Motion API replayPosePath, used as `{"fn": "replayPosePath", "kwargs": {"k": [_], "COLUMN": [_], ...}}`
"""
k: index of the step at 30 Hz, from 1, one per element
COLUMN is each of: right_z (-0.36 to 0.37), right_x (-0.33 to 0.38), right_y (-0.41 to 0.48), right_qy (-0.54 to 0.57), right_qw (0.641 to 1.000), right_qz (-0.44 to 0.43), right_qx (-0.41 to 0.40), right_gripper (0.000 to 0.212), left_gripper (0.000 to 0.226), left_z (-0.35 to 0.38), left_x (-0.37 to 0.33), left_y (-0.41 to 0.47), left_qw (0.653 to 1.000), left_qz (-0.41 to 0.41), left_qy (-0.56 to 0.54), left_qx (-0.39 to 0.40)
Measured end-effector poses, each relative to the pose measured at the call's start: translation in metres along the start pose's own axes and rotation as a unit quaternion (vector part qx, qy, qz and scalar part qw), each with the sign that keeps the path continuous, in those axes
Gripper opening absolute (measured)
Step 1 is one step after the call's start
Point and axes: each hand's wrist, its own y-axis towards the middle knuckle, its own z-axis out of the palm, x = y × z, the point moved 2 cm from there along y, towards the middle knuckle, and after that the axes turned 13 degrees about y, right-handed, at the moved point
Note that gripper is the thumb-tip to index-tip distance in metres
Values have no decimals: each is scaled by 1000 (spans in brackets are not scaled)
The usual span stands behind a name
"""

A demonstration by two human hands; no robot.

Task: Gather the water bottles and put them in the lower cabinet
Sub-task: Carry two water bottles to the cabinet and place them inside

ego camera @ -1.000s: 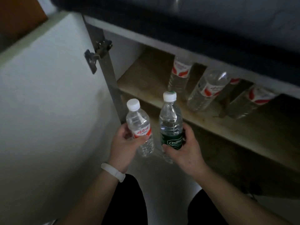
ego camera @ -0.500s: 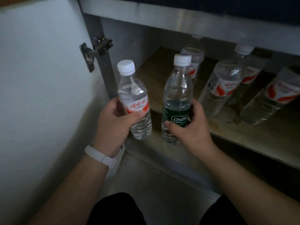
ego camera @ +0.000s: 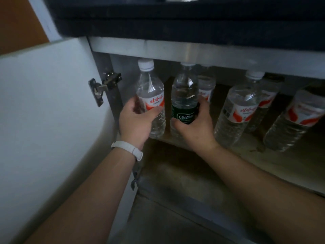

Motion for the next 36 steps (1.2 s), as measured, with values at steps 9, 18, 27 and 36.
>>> {"fn": "replayPosePath", "kwargs": {"k": [9,18,27,36], "right_z": [19,39,36,-4], "right_x": [-18,-39,-39,-35], "right_y": [20,27,18,-13], "right_qy": [11,-14,-21,-196], "right_qw": [1000,999,1000,974], "right_qz": [-5,-8,6,92], "right_qx": [-5,-29,0,59], "right_gripper": [73,75,87,61], "left_gripper": [49,45,51,52], "left_z": [22,23,24,5], "left_x": [8,19,33,56], "left_y": [41,67,59,0], "left_qw": [999,999,999,957], "left_qz": [37,34,33,142], "left_qy": [21,12,31,252], "left_qx": [-15,-14,-15,14]}}
